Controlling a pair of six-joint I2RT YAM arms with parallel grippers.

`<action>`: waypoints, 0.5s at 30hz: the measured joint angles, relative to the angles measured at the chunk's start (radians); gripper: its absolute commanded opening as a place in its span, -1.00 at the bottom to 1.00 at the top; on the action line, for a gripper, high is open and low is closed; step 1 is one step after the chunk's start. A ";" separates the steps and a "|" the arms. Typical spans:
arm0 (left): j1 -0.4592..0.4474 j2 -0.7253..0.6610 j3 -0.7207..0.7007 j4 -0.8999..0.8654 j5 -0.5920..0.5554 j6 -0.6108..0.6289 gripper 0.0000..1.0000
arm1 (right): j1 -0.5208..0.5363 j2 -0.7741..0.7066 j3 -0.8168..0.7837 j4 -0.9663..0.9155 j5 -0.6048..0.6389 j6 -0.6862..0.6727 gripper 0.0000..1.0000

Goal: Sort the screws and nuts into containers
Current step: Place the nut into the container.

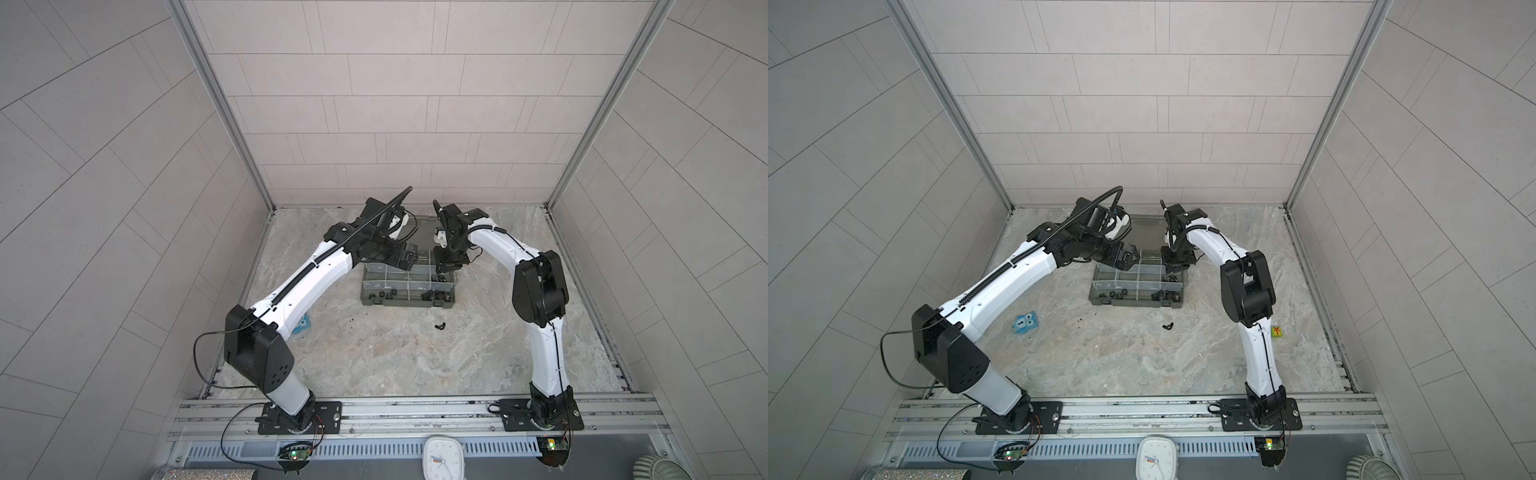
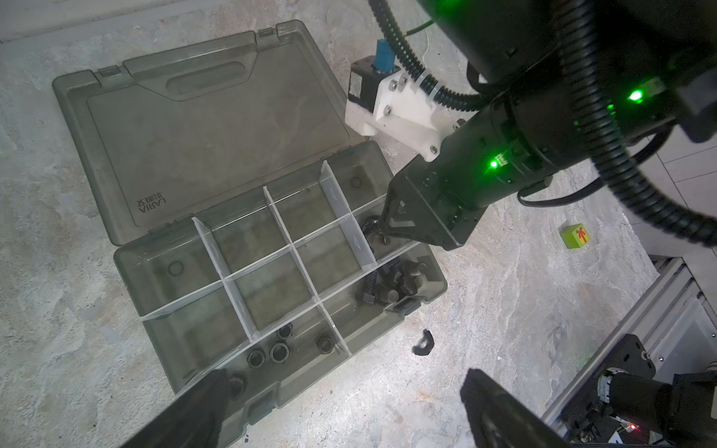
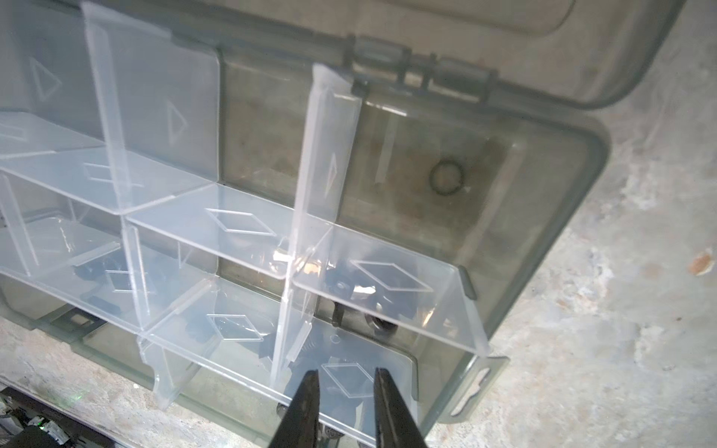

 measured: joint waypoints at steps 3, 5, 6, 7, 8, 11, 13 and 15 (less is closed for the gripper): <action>0.005 0.000 0.000 0.001 0.005 -0.001 1.00 | -0.005 0.000 0.006 0.000 -0.006 0.000 -0.32; 0.006 0.000 0.000 0.001 0.010 -0.001 1.00 | -0.005 -0.002 0.003 -0.003 -0.007 -0.002 -0.32; 0.006 0.000 0.000 0.001 0.015 -0.001 1.00 | -0.005 -0.011 -0.008 0.000 -0.008 -0.003 -0.32; 0.006 0.000 0.000 0.002 0.021 -0.001 1.00 | -0.005 -0.024 -0.024 0.000 -0.008 -0.003 -0.33; 0.006 0.000 -0.002 0.005 0.026 -0.002 1.00 | -0.005 -0.046 -0.049 -0.002 -0.008 -0.003 -0.32; 0.006 -0.008 -0.034 0.027 0.038 -0.010 1.00 | -0.002 -0.148 -0.142 -0.006 -0.007 -0.003 -0.32; 0.006 -0.025 -0.079 0.041 0.043 -0.021 1.00 | 0.000 -0.229 -0.204 -0.007 -0.006 -0.005 -0.32; 0.006 -0.057 -0.136 0.045 0.045 -0.034 1.00 | 0.006 -0.319 -0.278 -0.004 -0.006 -0.005 -0.31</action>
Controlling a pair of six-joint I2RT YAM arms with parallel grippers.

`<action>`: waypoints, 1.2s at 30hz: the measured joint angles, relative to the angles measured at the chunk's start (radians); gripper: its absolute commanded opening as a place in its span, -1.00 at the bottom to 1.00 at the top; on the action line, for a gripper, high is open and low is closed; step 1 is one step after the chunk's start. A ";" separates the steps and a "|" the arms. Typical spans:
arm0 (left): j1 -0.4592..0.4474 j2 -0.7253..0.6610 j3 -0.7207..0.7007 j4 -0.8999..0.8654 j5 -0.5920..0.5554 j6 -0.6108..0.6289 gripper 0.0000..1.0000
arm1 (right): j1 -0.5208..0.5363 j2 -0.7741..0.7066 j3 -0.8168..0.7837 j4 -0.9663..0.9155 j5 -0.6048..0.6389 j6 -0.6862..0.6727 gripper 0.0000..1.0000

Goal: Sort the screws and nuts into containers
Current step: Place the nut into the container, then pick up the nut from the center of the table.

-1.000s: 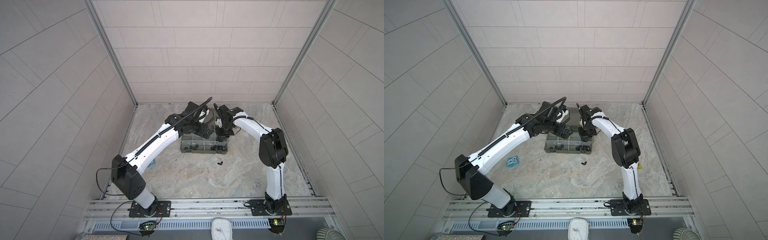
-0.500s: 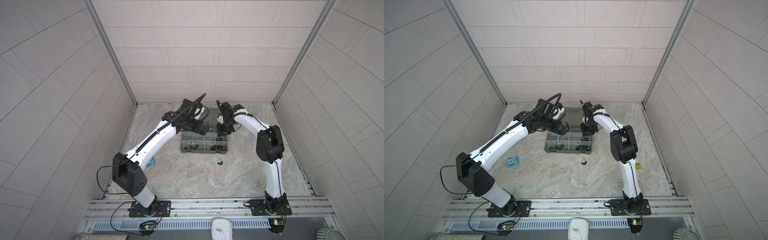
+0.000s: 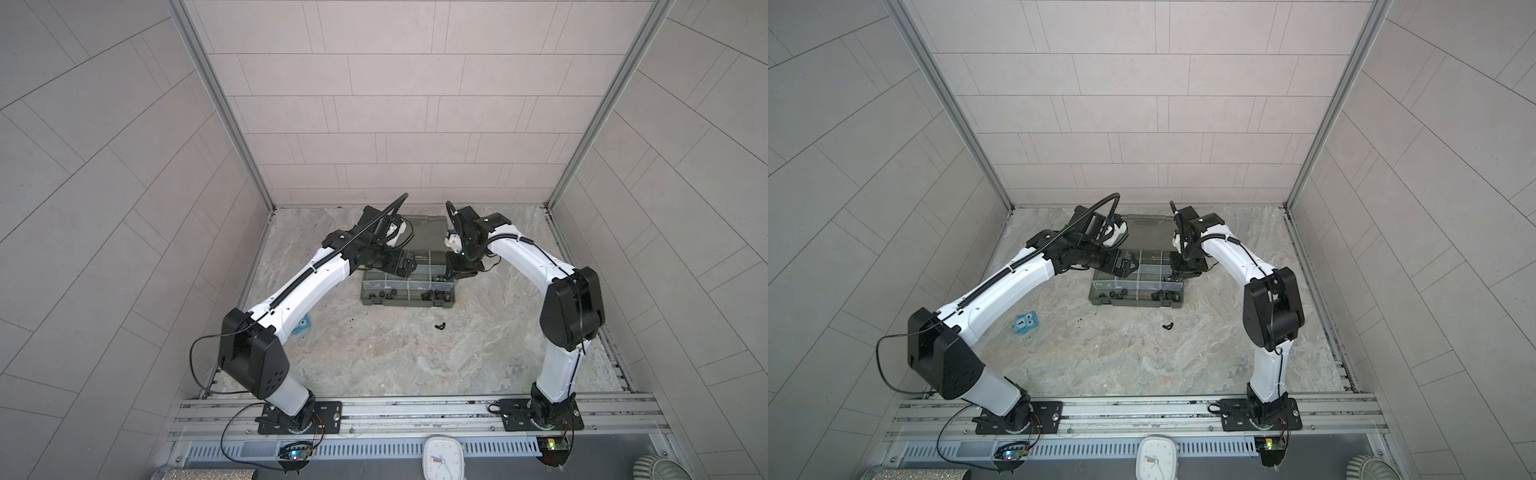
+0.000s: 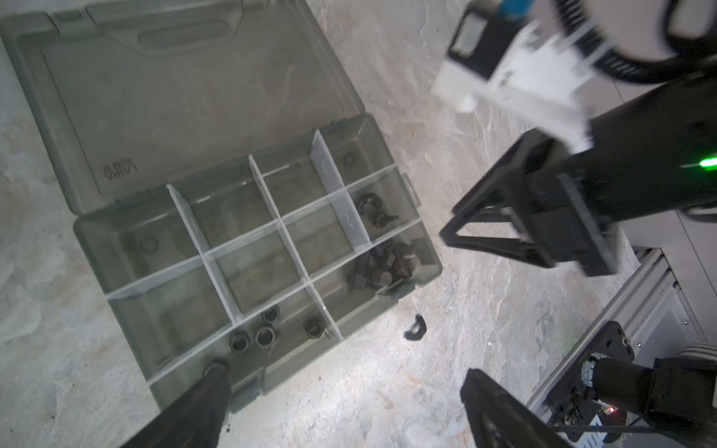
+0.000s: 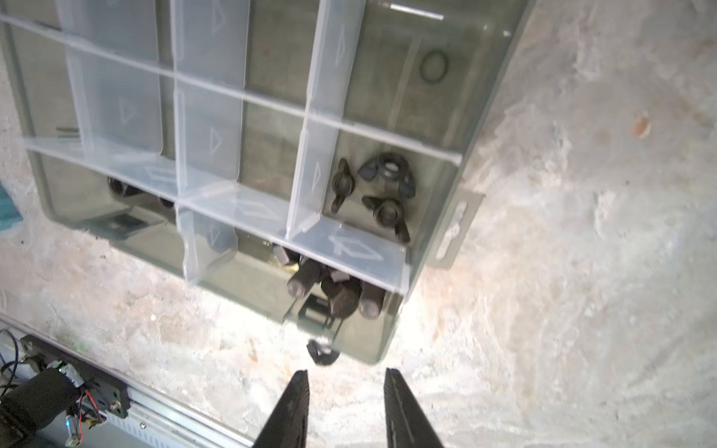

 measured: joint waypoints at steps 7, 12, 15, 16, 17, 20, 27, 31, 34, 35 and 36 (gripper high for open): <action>0.000 -0.169 -0.170 0.018 0.003 -0.052 1.00 | 0.048 -0.185 -0.266 0.027 -0.002 0.042 -0.03; -0.004 -0.315 -0.284 0.031 0.003 -0.112 1.00 | 0.075 -0.220 -0.415 0.068 0.002 0.145 0.04; -0.014 -0.374 -0.332 0.037 0.003 -0.138 1.00 | 0.101 -0.219 -0.436 0.089 0.029 0.211 0.04; -0.016 -0.387 -0.346 0.038 0.003 -0.145 1.00 | 0.111 -0.219 -0.440 0.098 0.034 0.231 0.04; -0.018 -0.402 -0.363 0.038 0.003 -0.152 1.00 | 0.122 -0.219 -0.448 0.118 0.043 0.257 0.04; -0.026 -0.440 -0.413 0.038 0.002 -0.168 1.00 | 0.156 -0.211 -0.471 0.169 0.064 0.336 0.04; -0.035 -0.533 -0.481 0.038 -0.007 -0.196 1.00 | 0.207 -0.150 -0.480 0.248 0.128 0.486 -0.08; -0.038 -0.568 -0.497 0.039 -0.010 -0.202 1.00 | 0.220 -0.116 -0.470 0.274 0.142 0.539 -0.12; -0.038 -0.585 -0.504 0.039 -0.011 -0.204 1.00 | 0.229 -0.084 -0.446 0.287 0.149 0.570 -0.17; -0.038 -0.589 -0.505 0.039 -0.011 -0.203 1.00 | 0.234 -0.072 -0.438 0.292 0.150 0.580 -0.17; -0.038 -0.594 -0.505 0.039 -0.011 -0.203 1.00 | 0.240 -0.061 -0.431 0.298 0.150 0.589 -0.18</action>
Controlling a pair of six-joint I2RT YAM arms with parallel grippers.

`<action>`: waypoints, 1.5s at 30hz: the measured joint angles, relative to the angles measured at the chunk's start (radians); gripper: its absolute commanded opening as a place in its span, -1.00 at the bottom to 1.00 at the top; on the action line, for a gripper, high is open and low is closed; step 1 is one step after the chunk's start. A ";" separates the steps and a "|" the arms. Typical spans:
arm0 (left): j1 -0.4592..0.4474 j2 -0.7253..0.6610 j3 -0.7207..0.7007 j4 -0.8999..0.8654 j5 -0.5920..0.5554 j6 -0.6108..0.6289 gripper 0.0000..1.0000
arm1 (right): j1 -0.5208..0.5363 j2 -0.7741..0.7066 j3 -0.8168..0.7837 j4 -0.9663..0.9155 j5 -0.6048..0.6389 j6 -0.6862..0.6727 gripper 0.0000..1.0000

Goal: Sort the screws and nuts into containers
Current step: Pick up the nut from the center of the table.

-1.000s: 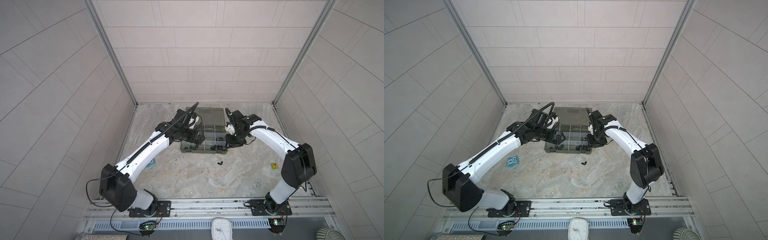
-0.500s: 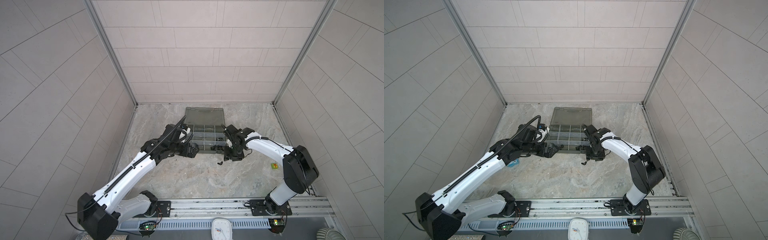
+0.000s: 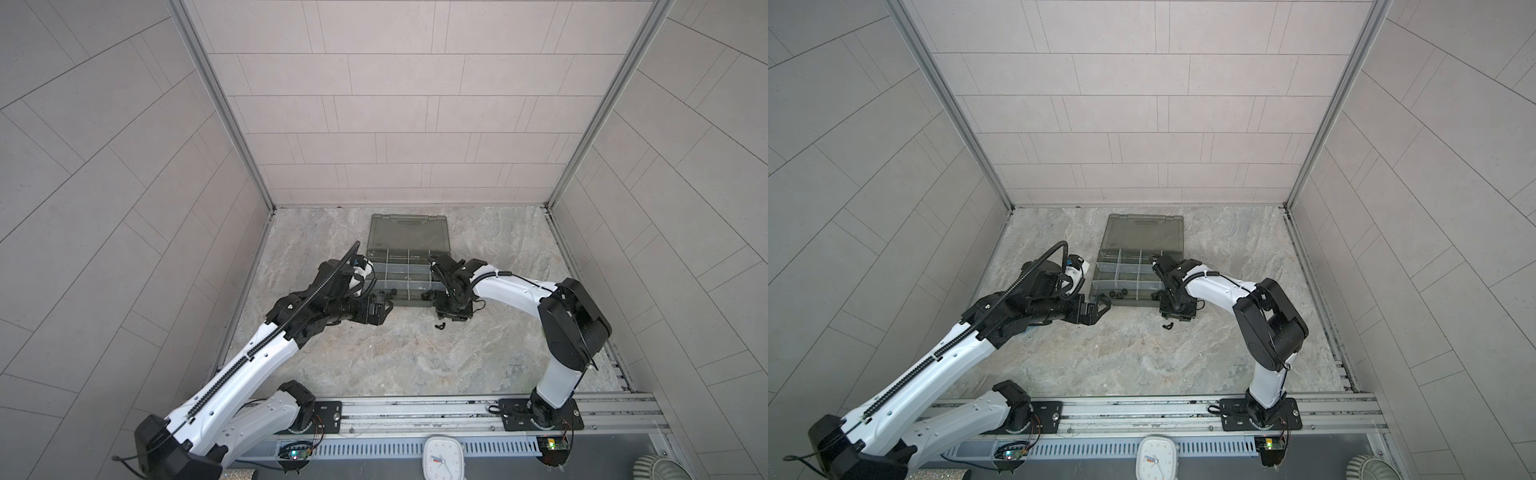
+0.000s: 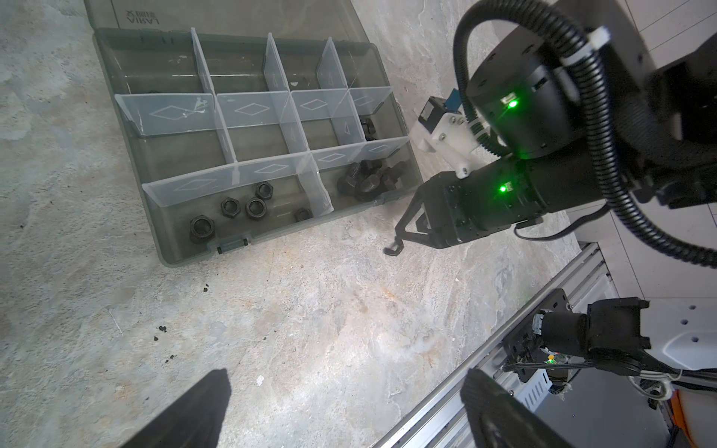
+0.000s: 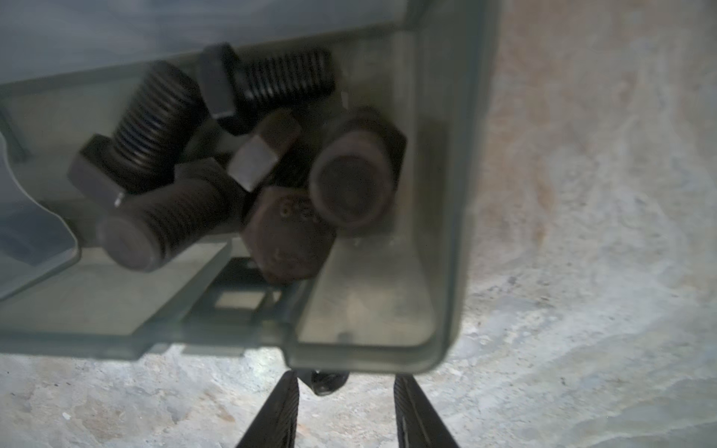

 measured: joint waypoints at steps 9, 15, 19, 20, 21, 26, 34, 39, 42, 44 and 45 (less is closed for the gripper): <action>0.000 -0.023 0.000 0.000 0.010 0.001 1.00 | 0.029 0.020 0.011 0.011 0.007 0.058 -0.19; 0.000 -0.020 0.000 0.000 0.021 0.005 1.00 | 0.032 0.018 -0.018 0.016 0.011 0.084 -0.20; 0.000 -0.011 0.000 -0.001 0.032 0.014 1.00 | 0.040 0.018 -0.042 0.016 0.011 0.100 -0.22; 0.000 -0.009 0.000 -0.002 0.034 0.020 1.00 | 0.042 0.018 -0.045 0.020 0.011 0.104 -0.23; 0.000 -0.007 0.000 -0.003 0.034 0.024 1.00 | 0.043 0.017 -0.049 0.024 0.011 0.107 -0.23; 0.000 -0.005 0.001 -0.007 0.037 0.042 1.00 | 0.048 0.010 -0.065 0.048 0.010 0.127 -0.29; 0.000 -0.005 0.001 -0.010 0.036 0.056 1.00 | 0.048 0.005 -0.071 0.070 0.007 0.142 -0.50; 0.000 -0.005 0.001 -0.010 0.036 0.057 1.00 | 0.048 0.005 -0.071 0.069 0.006 0.144 -0.53; 0.000 -0.005 0.001 -0.010 0.035 0.057 1.00 | 0.048 0.005 -0.071 0.068 0.005 0.144 -0.53; 0.000 -0.005 0.001 -0.010 0.035 0.058 1.00 | 0.048 0.005 -0.071 0.068 0.003 0.144 -0.53; 0.000 -0.005 0.001 -0.010 0.034 0.058 1.00 | 0.048 0.005 -0.071 0.068 0.003 0.144 -0.53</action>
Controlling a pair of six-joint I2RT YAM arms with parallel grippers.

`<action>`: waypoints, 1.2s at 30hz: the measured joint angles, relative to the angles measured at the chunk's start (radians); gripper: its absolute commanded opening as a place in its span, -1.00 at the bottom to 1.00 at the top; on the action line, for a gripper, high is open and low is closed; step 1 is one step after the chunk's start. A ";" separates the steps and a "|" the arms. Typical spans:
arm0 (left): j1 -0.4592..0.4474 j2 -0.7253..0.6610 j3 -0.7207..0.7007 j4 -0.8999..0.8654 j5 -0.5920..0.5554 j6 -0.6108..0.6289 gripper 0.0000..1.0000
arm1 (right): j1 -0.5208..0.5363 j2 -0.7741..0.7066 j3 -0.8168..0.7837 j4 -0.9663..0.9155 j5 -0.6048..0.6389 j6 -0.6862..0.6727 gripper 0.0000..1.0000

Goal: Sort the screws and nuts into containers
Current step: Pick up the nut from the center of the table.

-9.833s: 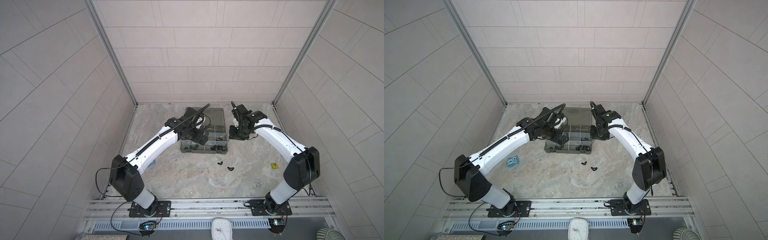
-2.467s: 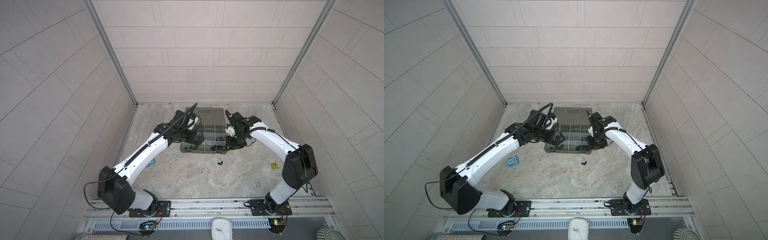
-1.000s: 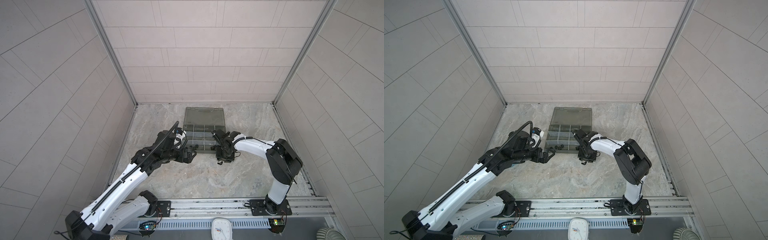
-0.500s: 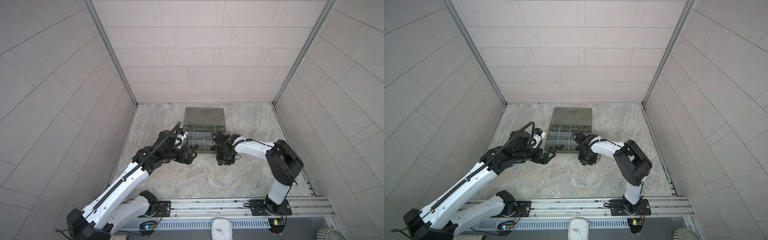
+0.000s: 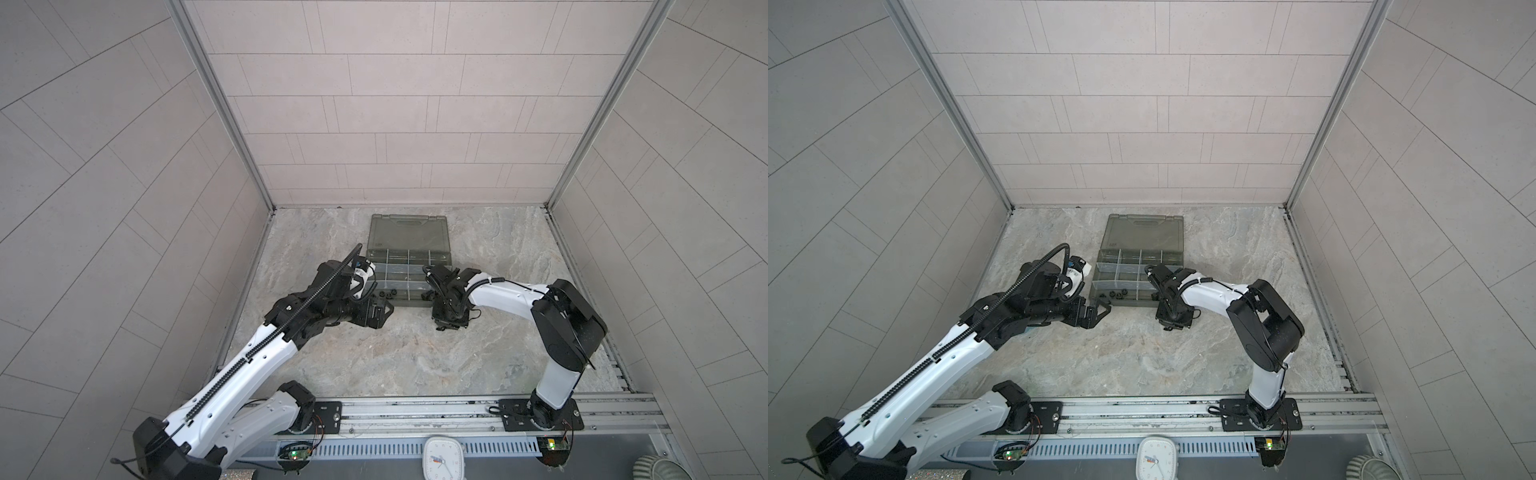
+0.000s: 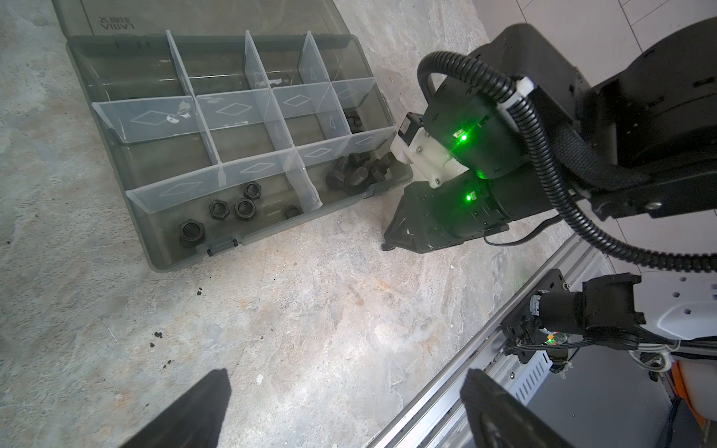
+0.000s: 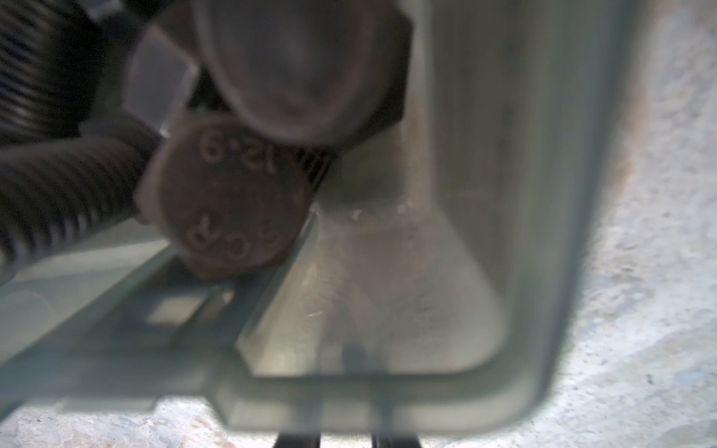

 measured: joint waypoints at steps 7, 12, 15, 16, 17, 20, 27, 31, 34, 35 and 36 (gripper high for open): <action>0.000 0.005 0.000 0.000 -0.002 0.008 1.00 | -0.003 -0.001 -0.008 0.000 0.003 -0.011 -0.65; 0.000 0.016 0.000 0.000 -0.004 0.010 1.00 | -0.010 -0.003 -0.011 -0.001 0.003 -0.032 -0.72; 0.000 0.019 0.000 0.001 -0.008 0.011 1.00 | -0.010 -0.003 -0.011 -0.003 0.000 -0.045 -0.75; 0.000 0.019 0.000 0.001 -0.009 0.011 1.00 | -0.011 -0.003 -0.011 -0.003 -0.001 -0.050 -0.78; 0.000 0.019 0.000 0.001 -0.010 0.011 1.00 | -0.011 -0.003 -0.011 -0.004 -0.001 -0.053 -0.79; 0.000 0.019 0.000 0.001 -0.016 0.011 1.00 | -0.013 -0.005 -0.011 -0.008 -0.005 -0.069 -0.85; 0.000 0.019 0.000 0.001 -0.034 0.011 1.00 | -0.014 -0.022 -0.019 -0.042 -0.014 -0.102 -0.91; 0.000 0.031 0.004 0.002 -0.042 0.011 1.00 | -0.014 -0.045 -0.012 -0.093 -0.011 -0.128 -0.91; 0.000 0.051 0.014 0.003 -0.048 0.015 1.00 | -0.016 -0.068 0.024 -0.147 0.005 -0.152 -0.91; 0.000 0.058 0.019 0.003 -0.048 0.016 1.00 | -0.018 -0.075 0.040 -0.162 0.009 -0.159 -0.91; 0.000 0.065 0.026 0.004 -0.048 0.018 1.00 | -0.021 -0.084 0.059 -0.176 0.012 -0.167 -0.91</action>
